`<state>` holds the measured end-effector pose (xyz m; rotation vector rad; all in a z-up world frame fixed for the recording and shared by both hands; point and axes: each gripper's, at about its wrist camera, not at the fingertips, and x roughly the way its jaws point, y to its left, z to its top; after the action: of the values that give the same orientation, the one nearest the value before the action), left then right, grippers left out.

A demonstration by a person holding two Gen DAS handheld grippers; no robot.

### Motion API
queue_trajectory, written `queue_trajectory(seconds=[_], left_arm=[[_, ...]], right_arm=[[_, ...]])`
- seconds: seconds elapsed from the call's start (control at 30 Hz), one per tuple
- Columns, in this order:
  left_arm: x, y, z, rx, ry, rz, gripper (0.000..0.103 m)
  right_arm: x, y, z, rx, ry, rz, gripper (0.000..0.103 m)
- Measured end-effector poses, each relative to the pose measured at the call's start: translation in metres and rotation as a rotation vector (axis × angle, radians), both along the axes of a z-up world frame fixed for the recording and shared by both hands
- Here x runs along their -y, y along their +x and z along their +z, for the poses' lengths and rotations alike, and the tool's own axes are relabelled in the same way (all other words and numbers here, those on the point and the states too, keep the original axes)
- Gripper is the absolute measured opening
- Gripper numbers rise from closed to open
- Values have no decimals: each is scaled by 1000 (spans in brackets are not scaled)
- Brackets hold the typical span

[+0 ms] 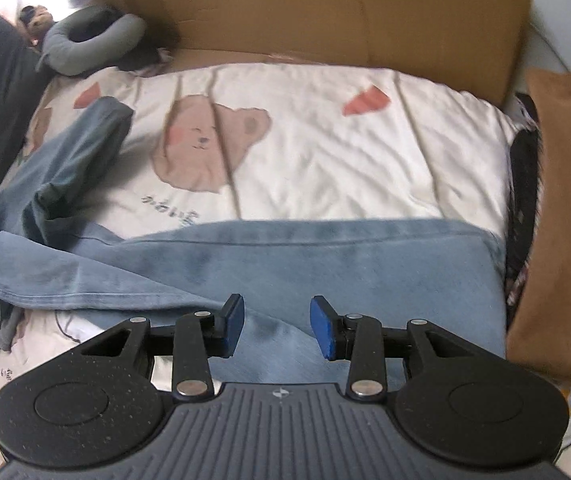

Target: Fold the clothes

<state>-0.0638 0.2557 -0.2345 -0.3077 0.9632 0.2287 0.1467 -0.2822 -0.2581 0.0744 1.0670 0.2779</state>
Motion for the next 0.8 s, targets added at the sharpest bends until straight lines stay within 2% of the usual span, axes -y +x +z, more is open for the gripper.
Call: queue_trajectory(seconds=[0.07,0.13,0.23,0.43,0.53,0.7,0.8], left_arm=[[-7,1,-5,-26,34,24,25],[-16,0,-8,-29,57,49,54],[-31,0,-16,-30,70,89,67],[-56,11,-49,-78,74,150,68],[-66,19,-63,-97,44,164,78],[-74,26,-78,-101,-28,173,78],[-76,28,-82,-92,-43,173,77]], right_arm=[[-6,2,3,5,0,18,43],[-11,3,5,5,0,36,44],[-18,4,3,-1,-4,53,44],[-28,4,-3,-22,-18,75,43],[-33,4,-3,-27,-31,95,44],[-39,6,-3,-33,-44,112,44],[-41,7,-3,-35,-46,115,44]])
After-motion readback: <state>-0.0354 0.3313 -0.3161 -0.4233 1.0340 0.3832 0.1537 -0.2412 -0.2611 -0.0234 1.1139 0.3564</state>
